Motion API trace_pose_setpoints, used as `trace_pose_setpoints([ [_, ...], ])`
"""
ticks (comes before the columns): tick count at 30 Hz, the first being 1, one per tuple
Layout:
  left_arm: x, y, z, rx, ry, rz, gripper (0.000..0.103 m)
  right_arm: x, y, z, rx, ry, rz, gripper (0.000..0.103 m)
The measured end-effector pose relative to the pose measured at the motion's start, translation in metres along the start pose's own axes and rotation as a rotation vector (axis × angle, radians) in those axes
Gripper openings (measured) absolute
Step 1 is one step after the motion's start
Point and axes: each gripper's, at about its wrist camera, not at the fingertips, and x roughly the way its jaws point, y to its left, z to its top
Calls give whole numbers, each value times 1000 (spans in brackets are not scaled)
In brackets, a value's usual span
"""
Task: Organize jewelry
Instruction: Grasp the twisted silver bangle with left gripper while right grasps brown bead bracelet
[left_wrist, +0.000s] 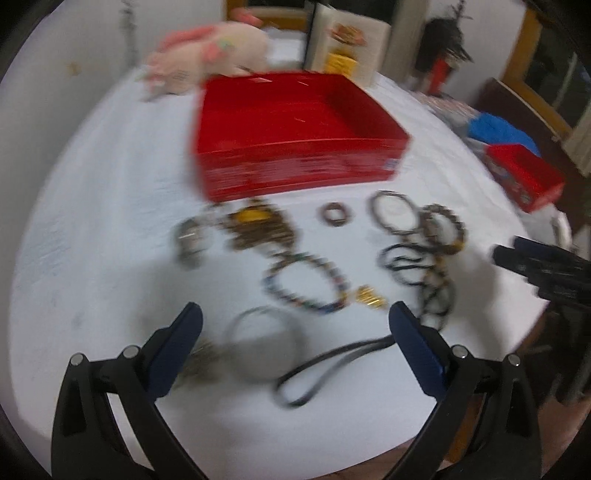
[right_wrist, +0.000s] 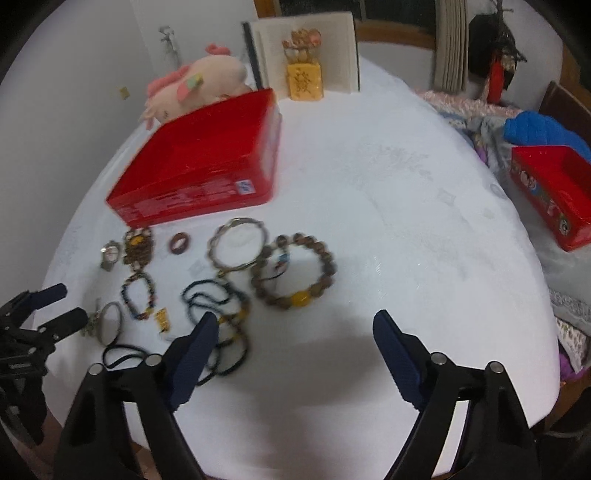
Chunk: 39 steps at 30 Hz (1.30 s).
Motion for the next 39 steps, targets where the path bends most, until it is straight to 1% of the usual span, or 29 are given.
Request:
trace_pose_setpoints([
  [1, 7, -6, 8, 12, 23, -17, 99, 6, -6, 7, 8, 13, -1, 78],
  [2, 15, -13, 18, 25, 45, -23, 99, 10, -11, 12, 12, 22, 8, 76],
  [4, 28, -27, 34, 53, 62, -6, 94, 19, -21, 22, 27, 51, 34, 70],
  [5, 33, -29, 39, 63, 69, 4, 93, 24, -27, 27, 37, 63, 47, 68],
  [6, 40, -34, 48, 77, 78, 22, 89, 28, -30, 30, 35, 72, 57, 66],
  [7, 46, -38, 54, 81, 88, 33, 82, 32, -32, 33, 32, 78, 57, 65],
  [9, 59, -41, 63, 82, 117, 34, 76, 41, -35, 37, 26, 94, 55, 63],
  [11, 66, -43, 69, 87, 136, 22, 74, 48, -37, 40, 16, 110, 75, 60],
  [14, 81, -55, 73, 114, 161, 7, 67, 59, -37, 42, 3, 142, 102, 56],
  [15, 88, -60, 75, 126, 176, 4, 66, 64, -38, 42, 0, 155, 105, 53],
  [18, 101, -65, 80, 135, 196, 20, 63, 71, -39, 45, -3, 160, 113, 52],
  [22, 113, -71, 88, 146, 211, 22, 62, 74, -35, 48, -30, 165, 119, 49],
  [26, 123, -75, 94, 157, 213, 33, 63, 78, -24, 46, -104, 161, 65, 42],
  [27, 125, -77, 96, 164, 212, 36, 63, 78, -21, 44, -133, 155, 36, 37],
  [28, 127, -80, 97, 168, 212, 38, 63, 77, -18, 43, -151, 149, 18, 31],
  [29, 129, -81, 98, 173, 212, 39, 63, 77, -16, 41, -173, 143, 9, 26],
  [30, 131, -83, 98, 178, 220, 32, 63, 76, -15, 40, -184, 141, 9, 17],
  [31, 134, -84, 99, 176, 230, 23, 63, 75, -15, 39, -190, 140, 11, 11],
  [34, 137, -88, 99, 190, 220, 31, 63, 73, -18, 37, -181, 131, 27, 11],
  [37, 138, -87, 101, 184, 217, 22, 62, 68, -26, 36, -161, 124, 54, 11],
  [39, 139, -87, 102, 186, 214, 21, 58, 63, -32, 33, -151, 115, 57, 11],
])
